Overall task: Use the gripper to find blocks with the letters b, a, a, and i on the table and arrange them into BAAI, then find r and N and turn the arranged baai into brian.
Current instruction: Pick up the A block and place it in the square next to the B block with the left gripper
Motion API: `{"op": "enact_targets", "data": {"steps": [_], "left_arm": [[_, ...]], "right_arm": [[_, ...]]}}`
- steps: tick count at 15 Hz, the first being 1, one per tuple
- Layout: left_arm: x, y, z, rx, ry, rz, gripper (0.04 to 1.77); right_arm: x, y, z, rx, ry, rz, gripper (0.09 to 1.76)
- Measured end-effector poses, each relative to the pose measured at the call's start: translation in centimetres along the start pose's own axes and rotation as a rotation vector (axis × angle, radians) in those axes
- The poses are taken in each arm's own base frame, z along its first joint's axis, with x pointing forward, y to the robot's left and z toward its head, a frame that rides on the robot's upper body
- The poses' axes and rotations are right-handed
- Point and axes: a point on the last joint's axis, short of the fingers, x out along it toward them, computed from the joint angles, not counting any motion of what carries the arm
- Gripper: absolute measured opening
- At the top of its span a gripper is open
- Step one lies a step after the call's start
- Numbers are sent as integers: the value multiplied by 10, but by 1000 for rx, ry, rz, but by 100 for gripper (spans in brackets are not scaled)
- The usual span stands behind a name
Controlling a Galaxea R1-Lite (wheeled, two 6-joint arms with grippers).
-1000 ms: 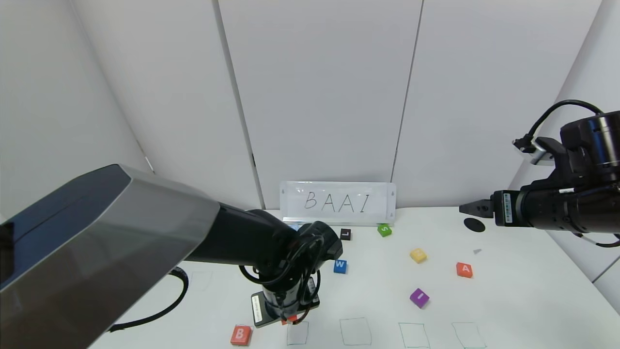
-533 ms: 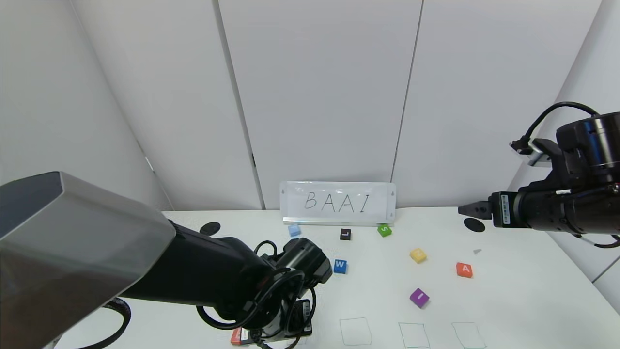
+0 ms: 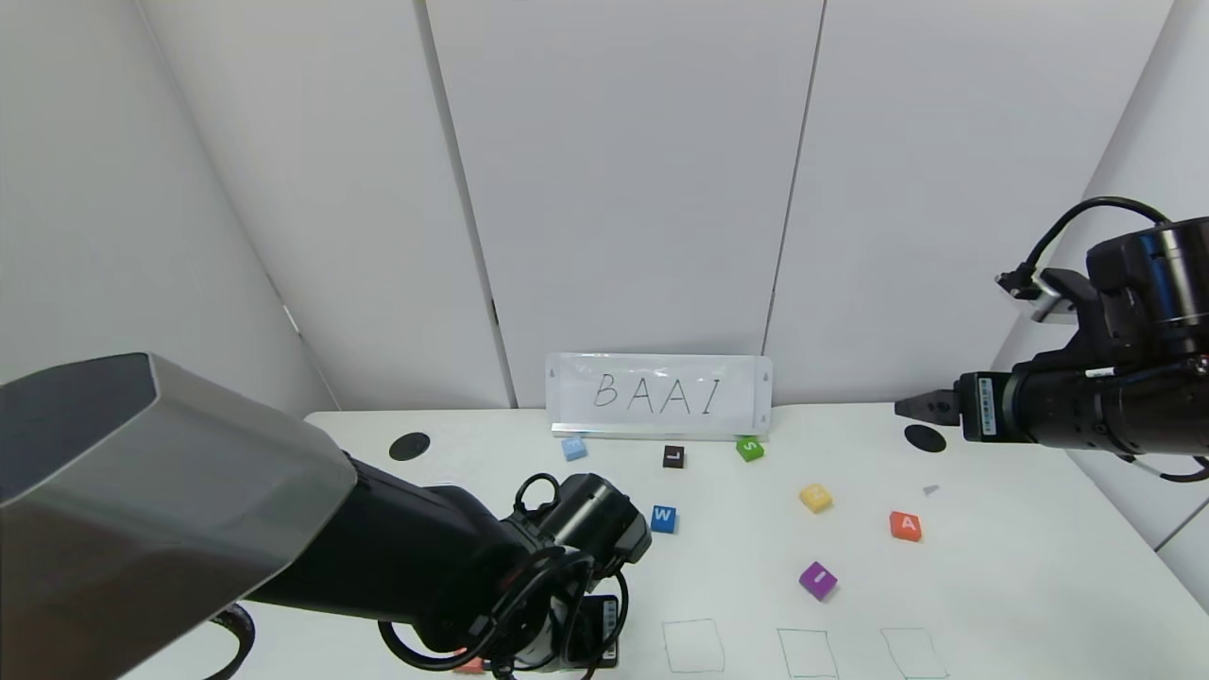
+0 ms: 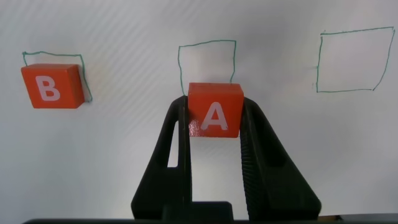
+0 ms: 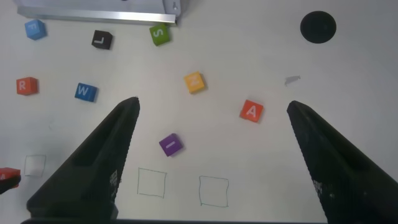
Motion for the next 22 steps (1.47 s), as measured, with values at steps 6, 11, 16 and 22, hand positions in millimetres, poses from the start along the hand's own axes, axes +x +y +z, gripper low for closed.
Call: {"op": "enact_targets", "data": {"steps": [6,11,16,22], "left_arm": [[19,-1,-1,42,-21,-5,51],[31,-1,-1,50,-8,10,51],[37,-1,-1,61,1,18,51],[38,0,-1,61,2,22,51]], "right_arm": [[0,0,0,-1,1,1,171],[0,0,0,-1,0,1,171],[0,1,-1,-3,3,4,171],[0,1,-1,-4,3,4,171]]}}
